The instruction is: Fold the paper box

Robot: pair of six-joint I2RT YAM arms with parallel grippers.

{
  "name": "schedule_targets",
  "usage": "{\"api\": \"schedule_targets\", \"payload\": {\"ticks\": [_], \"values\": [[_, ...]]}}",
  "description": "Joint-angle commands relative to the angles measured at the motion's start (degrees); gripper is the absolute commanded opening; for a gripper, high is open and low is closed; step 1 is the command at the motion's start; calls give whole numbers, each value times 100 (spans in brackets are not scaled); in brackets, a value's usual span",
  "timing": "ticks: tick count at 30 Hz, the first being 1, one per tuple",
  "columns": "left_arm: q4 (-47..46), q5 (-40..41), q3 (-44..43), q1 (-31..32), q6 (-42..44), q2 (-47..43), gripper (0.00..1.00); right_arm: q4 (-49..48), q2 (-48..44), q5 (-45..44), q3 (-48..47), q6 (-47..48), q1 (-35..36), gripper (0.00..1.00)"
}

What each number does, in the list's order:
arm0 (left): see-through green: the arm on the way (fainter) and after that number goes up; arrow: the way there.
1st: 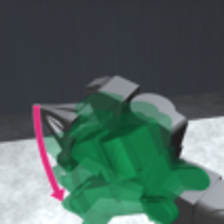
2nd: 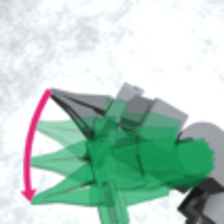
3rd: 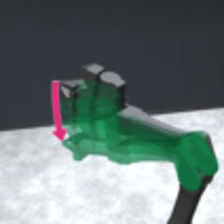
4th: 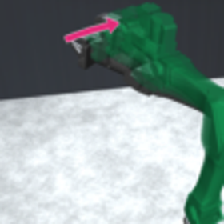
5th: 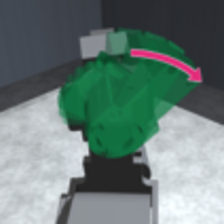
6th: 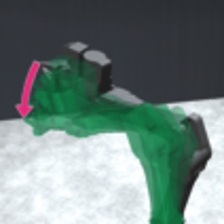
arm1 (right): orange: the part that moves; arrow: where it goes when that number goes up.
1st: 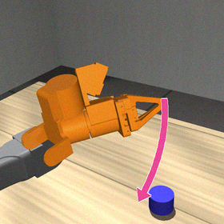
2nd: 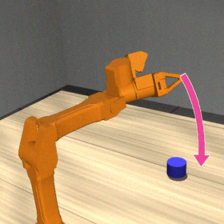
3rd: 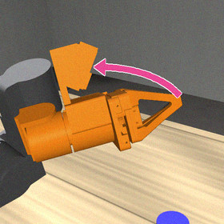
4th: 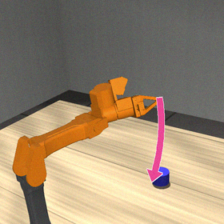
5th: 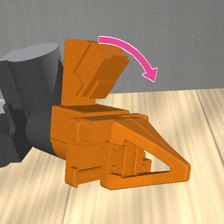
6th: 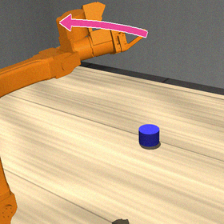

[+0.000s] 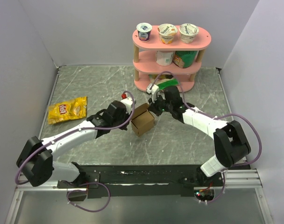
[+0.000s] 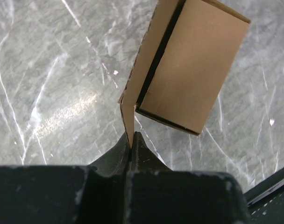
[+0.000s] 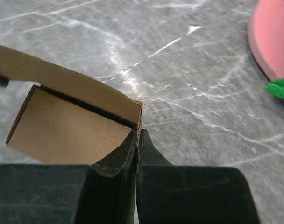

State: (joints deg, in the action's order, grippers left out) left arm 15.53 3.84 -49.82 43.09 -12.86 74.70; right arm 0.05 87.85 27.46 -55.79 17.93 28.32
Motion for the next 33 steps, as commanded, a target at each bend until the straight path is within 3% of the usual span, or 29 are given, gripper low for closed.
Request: {"api": "schedule_targets", "payload": {"ticks": [1, 17, 33], "values": [[-182, 196, -379, 33, -576, 229, 1, -541, -295, -924, 77, -554, 517, 0], [-428, 425, -687, 33, -1543, 537, 1, -1130, -620, -2069, 876, -1679, 1009, 0], [-525, 320, -722, 165, -1746, 616, 1, -1166, -515, -3624, 1035, -2558, 1703, 0]]}}
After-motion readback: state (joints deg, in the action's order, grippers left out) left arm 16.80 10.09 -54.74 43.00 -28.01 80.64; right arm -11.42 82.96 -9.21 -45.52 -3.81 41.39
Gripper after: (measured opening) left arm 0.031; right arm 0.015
